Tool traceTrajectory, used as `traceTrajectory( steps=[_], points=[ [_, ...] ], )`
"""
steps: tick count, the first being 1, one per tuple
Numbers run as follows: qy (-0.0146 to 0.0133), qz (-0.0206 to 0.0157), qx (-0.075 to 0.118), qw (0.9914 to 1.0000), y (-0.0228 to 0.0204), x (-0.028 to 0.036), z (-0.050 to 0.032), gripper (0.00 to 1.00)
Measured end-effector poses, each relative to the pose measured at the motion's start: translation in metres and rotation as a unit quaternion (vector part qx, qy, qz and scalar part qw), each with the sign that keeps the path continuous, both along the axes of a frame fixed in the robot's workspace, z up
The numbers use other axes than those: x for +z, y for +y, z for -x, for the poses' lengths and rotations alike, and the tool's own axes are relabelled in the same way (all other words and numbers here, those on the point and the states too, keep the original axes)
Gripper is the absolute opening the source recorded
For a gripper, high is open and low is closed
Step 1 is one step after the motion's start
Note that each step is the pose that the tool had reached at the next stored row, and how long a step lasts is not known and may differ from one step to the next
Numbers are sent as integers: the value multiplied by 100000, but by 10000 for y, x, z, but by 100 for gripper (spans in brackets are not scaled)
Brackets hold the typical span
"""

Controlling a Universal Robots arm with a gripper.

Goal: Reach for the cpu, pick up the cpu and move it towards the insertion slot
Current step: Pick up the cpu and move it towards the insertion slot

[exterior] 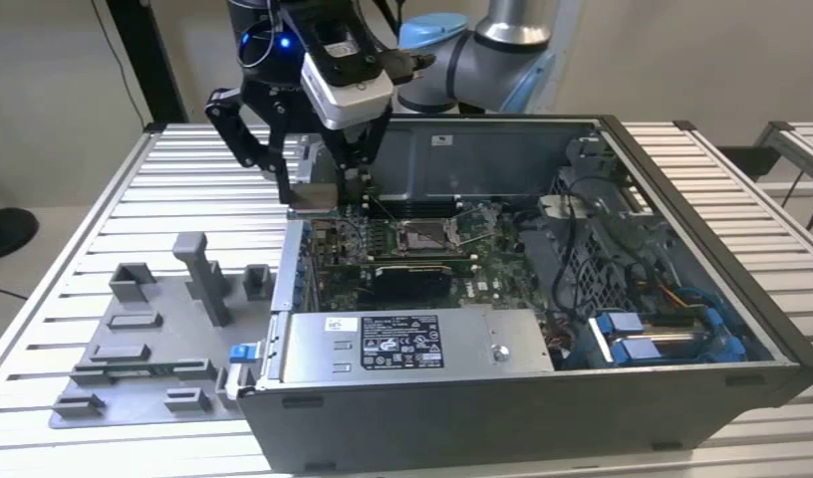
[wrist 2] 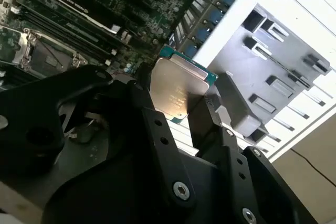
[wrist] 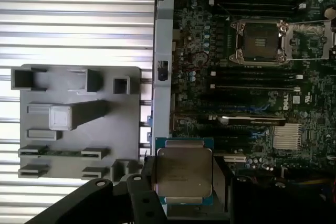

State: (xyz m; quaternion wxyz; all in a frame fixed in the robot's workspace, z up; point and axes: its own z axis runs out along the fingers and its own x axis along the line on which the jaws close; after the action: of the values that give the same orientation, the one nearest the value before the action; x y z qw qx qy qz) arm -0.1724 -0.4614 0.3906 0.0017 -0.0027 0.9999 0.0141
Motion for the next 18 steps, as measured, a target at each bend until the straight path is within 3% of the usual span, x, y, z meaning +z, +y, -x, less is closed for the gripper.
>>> traceTrajectory(
  steps=[11,18],
  points=[
    [19,0,0,100000,0,0,-302,0],
    [21,1,0,100000,0,0,-440,0]
  ],
)
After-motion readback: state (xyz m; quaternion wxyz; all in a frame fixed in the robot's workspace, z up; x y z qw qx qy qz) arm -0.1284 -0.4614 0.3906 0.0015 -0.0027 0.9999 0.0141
